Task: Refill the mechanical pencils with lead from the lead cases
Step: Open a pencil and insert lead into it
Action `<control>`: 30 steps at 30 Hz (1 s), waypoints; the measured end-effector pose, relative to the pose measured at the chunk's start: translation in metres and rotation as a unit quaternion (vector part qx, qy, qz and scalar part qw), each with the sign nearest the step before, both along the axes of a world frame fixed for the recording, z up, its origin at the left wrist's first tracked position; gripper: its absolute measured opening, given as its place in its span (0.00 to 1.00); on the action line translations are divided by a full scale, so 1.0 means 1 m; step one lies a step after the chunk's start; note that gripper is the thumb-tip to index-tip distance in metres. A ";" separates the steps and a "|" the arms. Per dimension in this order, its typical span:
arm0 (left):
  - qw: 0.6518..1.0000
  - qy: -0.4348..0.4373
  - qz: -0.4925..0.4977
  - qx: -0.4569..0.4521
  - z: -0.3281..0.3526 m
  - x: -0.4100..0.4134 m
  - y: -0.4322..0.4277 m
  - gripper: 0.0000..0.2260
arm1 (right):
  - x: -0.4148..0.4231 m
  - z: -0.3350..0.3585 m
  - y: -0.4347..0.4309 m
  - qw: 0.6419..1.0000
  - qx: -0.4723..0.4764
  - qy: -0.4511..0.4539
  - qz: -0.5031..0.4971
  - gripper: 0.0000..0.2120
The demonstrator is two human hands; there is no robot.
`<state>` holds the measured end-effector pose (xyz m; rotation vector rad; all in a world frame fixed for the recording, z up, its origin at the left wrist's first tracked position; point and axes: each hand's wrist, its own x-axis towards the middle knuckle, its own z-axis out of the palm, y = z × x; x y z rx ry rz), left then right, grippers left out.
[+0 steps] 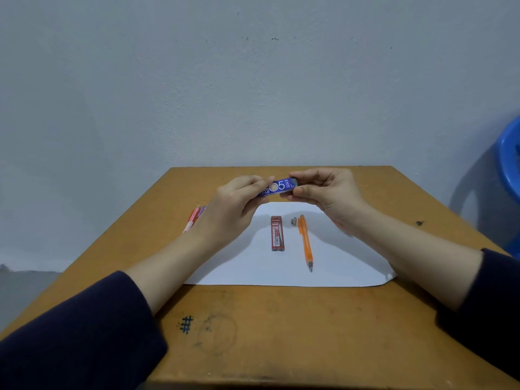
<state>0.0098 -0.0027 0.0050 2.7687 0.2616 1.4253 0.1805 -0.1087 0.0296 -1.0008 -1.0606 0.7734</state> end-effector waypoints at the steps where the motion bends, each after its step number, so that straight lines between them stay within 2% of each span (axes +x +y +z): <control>1: 1.000 0.002 -0.001 0.001 0.000 0.000 0.000 0.16 | 0.001 0.000 0.000 1.000 0.000 -0.003 0.006 0.13; 15: 1.000 0.005 -0.013 -0.003 -0.002 -0.001 0.002 0.17 | 0.003 -0.005 0.003 0.999 0.016 -0.028 -0.019 0.12; 21: 1.000 -0.007 -0.011 -0.018 -0.002 0.002 -0.003 0.16 | 0.002 -0.007 0.005 1.000 -0.008 0.023 -0.007 0.09; 27: 0.997 -0.046 -0.015 -0.059 -0.001 0.004 -0.012 0.15 | -0.005 -0.005 0.004 0.993 0.007 0.107 0.045 0.07; 30: 0.995 -0.068 -0.018 -0.066 -0.002 0.004 -0.015 0.13 | -0.008 -0.007 0.002 0.993 0.023 0.103 0.051 0.12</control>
